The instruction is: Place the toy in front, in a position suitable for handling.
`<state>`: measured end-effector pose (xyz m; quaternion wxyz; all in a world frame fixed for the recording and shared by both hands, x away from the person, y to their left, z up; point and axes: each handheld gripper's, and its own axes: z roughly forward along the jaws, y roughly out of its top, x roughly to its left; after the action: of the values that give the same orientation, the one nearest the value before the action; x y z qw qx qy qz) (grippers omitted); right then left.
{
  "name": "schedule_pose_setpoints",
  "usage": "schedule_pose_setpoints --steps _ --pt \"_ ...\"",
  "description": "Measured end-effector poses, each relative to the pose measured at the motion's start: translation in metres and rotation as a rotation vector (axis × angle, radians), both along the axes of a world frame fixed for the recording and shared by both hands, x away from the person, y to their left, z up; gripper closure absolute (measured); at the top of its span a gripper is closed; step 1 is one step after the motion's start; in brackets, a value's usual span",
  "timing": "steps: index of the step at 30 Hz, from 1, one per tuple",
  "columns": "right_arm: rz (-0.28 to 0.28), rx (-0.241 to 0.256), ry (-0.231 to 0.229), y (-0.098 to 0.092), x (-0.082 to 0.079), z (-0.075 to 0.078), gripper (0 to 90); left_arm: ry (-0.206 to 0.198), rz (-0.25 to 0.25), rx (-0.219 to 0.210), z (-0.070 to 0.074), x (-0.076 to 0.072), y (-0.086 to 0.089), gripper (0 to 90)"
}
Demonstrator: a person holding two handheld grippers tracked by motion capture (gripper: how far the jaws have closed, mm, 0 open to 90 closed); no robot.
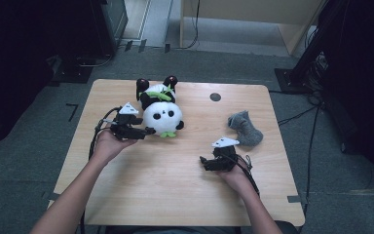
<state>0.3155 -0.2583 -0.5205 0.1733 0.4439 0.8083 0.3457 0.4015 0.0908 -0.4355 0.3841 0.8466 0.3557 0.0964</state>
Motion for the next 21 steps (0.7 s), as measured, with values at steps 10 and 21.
schedule_pose_setpoints --steps 10,21 --pt "-0.001 0.017 -0.026 0.000 -0.002 -0.003 12.5 -0.028 0.007 -0.001 0.011 0.012 -0.003 36.7" --pt "0.001 0.017 -0.027 0.000 -0.002 -0.003 12.6 0.001 0.009 -0.027 0.023 0.033 0.001 37.1"
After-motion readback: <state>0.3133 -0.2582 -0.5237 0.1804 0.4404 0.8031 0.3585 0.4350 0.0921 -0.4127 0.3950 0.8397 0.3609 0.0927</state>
